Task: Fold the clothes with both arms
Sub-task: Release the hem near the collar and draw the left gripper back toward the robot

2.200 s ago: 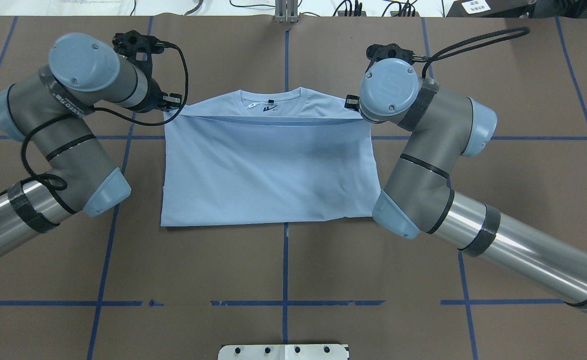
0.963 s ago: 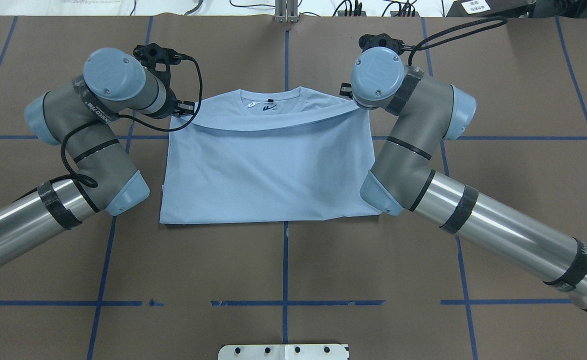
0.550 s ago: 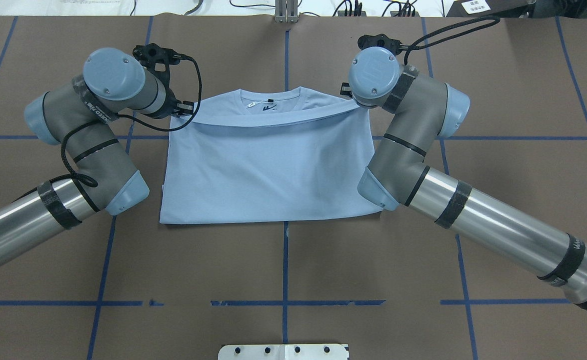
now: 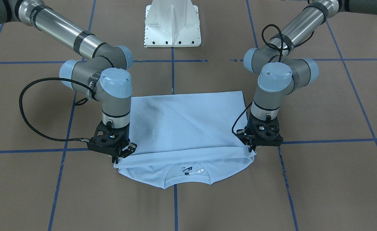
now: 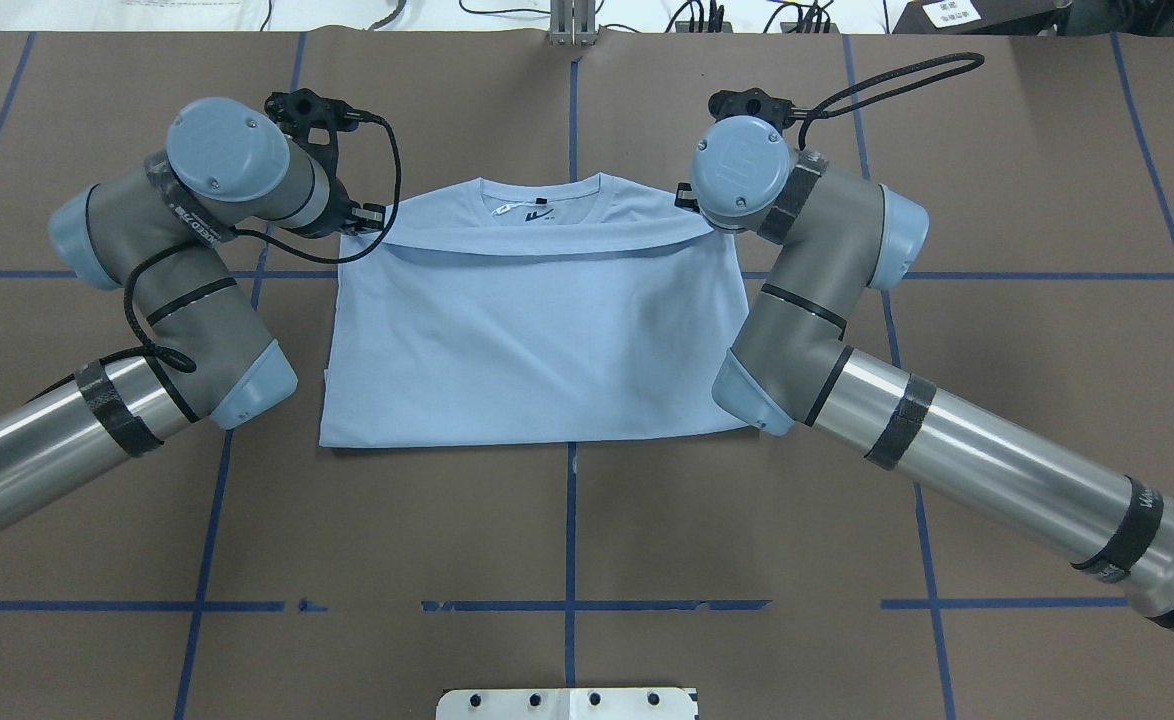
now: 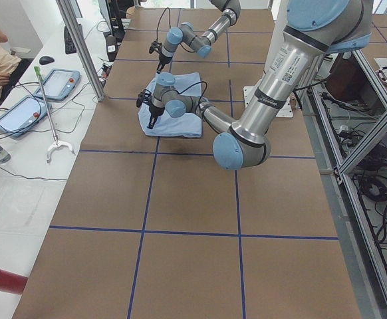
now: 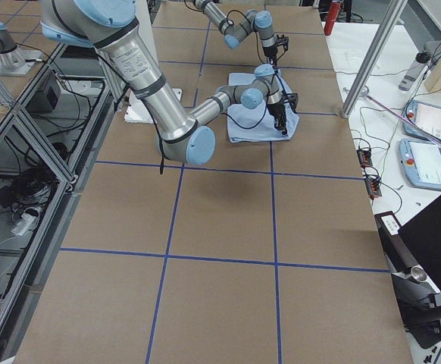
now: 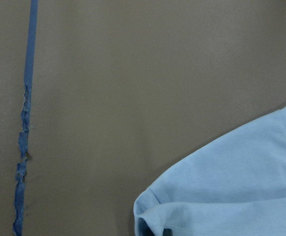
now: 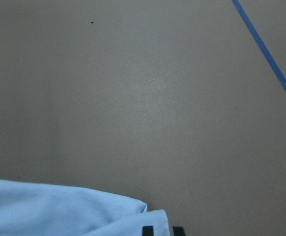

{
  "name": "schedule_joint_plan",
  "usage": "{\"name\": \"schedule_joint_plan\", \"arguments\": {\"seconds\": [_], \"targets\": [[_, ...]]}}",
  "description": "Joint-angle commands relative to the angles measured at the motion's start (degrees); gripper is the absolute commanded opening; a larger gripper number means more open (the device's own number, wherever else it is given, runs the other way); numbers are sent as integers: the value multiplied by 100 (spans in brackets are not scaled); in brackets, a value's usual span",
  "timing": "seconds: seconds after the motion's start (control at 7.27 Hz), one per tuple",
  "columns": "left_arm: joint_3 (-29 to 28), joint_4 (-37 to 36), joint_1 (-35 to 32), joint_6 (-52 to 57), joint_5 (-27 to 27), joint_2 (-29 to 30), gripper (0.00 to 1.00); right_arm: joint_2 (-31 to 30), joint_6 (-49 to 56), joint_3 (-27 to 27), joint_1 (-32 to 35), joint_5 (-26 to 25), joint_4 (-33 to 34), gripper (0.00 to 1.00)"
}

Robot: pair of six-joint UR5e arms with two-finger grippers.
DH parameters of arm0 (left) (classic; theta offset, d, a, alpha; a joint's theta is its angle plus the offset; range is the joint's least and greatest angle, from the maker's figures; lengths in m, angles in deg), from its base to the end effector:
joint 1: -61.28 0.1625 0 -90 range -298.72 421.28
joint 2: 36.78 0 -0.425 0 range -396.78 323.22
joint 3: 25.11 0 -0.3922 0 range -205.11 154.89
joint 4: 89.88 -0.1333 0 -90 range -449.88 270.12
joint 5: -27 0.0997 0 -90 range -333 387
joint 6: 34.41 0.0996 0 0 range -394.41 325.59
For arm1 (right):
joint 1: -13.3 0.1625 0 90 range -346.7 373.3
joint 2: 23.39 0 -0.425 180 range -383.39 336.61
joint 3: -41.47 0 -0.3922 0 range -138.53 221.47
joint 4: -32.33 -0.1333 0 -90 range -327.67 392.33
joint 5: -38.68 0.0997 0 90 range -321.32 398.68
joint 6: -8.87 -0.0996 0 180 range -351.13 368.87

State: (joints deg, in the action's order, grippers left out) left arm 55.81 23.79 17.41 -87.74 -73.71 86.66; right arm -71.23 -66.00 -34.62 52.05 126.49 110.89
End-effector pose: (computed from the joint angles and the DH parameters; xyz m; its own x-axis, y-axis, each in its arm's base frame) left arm 0.4474 -0.5893 0.3467 0.7339 0.1085 -0.6706 0.1784 0.9217 0.3443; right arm -0.5155 -0.5895 0.3048 0.7475 0.2655 0.6088 -0.4655 0.8633 0.1951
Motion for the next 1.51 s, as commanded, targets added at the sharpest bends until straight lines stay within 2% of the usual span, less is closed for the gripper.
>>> {"name": "schedule_joint_plan", "arguments": {"seconds": [0.0,0.14,0.28,0.41,0.55,0.83,0.96,1.1,1.24,1.38], "targets": [[28,356,-25,225,-27,-65,100,-42,138,-29,-26,-54,-182,100],[159,340,-34,401,-62,-92,100,-59,635,-142,88,68,-191,100],[535,383,-34,402,-71,-388,100,-242,884,-404,220,356,-191,100],[1182,367,27,350,-141,-747,100,-522,947,-833,264,542,-191,100],[1806,375,54,297,-481,-1282,100,-760,974,-1221,265,570,-191,100],[2653,427,587,-560,-449,-2048,100,-771,965,-1304,247,562,-191,100],[2709,706,799,-878,-388,-2313,100,-771,965,-1304,247,553,-200,100],[2674,1188,1175,-1220,91,-2611,92,-771,965,-1304,247,553,-200,100],[2596,1236,1431,-1746,279,-2632,77,-771,956,-1304,247,553,-200,100],[2491,1228,1599,-1890,446,-2597,70,-771,965,-1304,239,544,-200,100]]}}
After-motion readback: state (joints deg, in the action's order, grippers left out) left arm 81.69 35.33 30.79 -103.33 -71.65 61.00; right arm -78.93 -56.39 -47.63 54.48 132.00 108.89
